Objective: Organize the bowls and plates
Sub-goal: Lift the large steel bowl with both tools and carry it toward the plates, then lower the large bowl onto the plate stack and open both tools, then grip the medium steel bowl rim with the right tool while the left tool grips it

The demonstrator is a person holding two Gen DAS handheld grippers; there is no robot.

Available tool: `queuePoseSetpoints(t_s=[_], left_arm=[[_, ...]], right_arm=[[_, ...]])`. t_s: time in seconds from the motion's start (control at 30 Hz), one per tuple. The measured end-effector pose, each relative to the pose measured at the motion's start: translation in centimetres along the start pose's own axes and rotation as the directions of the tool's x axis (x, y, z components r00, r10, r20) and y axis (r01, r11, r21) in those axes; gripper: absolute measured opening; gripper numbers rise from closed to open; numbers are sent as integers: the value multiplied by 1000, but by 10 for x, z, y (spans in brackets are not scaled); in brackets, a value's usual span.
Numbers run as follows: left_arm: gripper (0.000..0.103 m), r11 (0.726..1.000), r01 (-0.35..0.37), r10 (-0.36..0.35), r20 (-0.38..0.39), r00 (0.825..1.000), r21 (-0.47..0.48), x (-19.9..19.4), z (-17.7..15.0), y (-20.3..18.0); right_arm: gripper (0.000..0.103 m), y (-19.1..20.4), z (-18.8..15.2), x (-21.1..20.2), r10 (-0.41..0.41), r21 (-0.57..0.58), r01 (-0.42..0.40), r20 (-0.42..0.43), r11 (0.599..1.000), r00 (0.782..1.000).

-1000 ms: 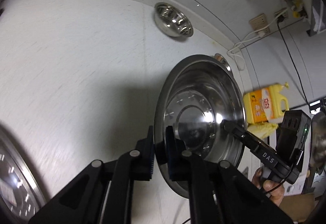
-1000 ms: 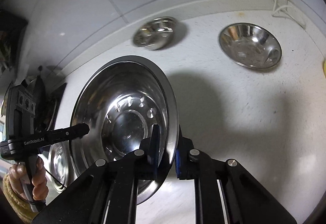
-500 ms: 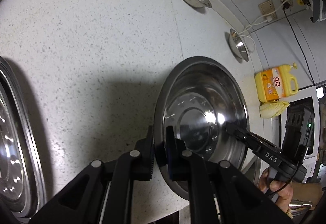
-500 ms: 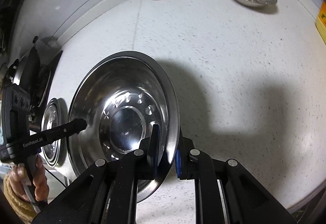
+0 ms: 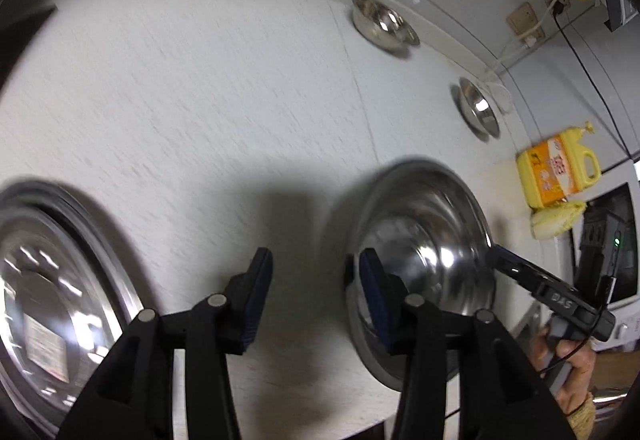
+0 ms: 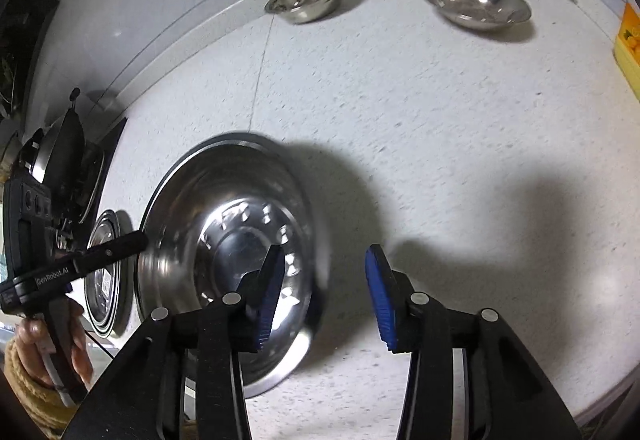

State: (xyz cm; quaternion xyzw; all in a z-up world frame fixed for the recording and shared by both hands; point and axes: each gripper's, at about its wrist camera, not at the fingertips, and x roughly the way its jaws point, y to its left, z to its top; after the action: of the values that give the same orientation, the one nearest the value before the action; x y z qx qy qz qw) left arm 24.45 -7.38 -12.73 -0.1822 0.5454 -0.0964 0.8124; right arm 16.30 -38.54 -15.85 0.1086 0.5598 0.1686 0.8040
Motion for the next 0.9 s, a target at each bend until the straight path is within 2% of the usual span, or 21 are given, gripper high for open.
queuePoseSetpoints(t_s=[0.1, 0.27, 0.4, 0.5, 0.6, 0.77, 0.9], left_arm=[[43, 1000, 17, -17, 45, 999, 11, -16, 22, -8], [46, 990, 135, -137, 53, 989, 35, -15, 61, -46], [46, 975, 198, -198, -14, 980, 98, 8, 93, -81], [46, 968, 193, -188, -49, 981, 162, 26, 113, -99], [46, 967, 179, -170, -66, 983, 179, 43, 130, -105], [46, 960, 206, -194, -83, 978, 190, 75, 157, -119], [46, 939, 285, -260, -144, 955, 190, 110, 173, -138]], right_arm=[[39, -10, 6, -12, -5, 1, 5, 28, 1000, 1000], [44, -49, 31, -41, -65, 20, 63, 93, 998, 994], [44, -77, 58, -59, -112, 40, 107, 140, 993, 984], [46, -93, 79, -68, -144, 56, 136, 164, 989, 976], [52, -107, 100, -74, -161, 62, 153, 181, 986, 970], [53, -131, 132, -67, -184, 104, 167, 187, 981, 965], [53, -147, 152, -50, -191, 160, 161, 189, 974, 963]])
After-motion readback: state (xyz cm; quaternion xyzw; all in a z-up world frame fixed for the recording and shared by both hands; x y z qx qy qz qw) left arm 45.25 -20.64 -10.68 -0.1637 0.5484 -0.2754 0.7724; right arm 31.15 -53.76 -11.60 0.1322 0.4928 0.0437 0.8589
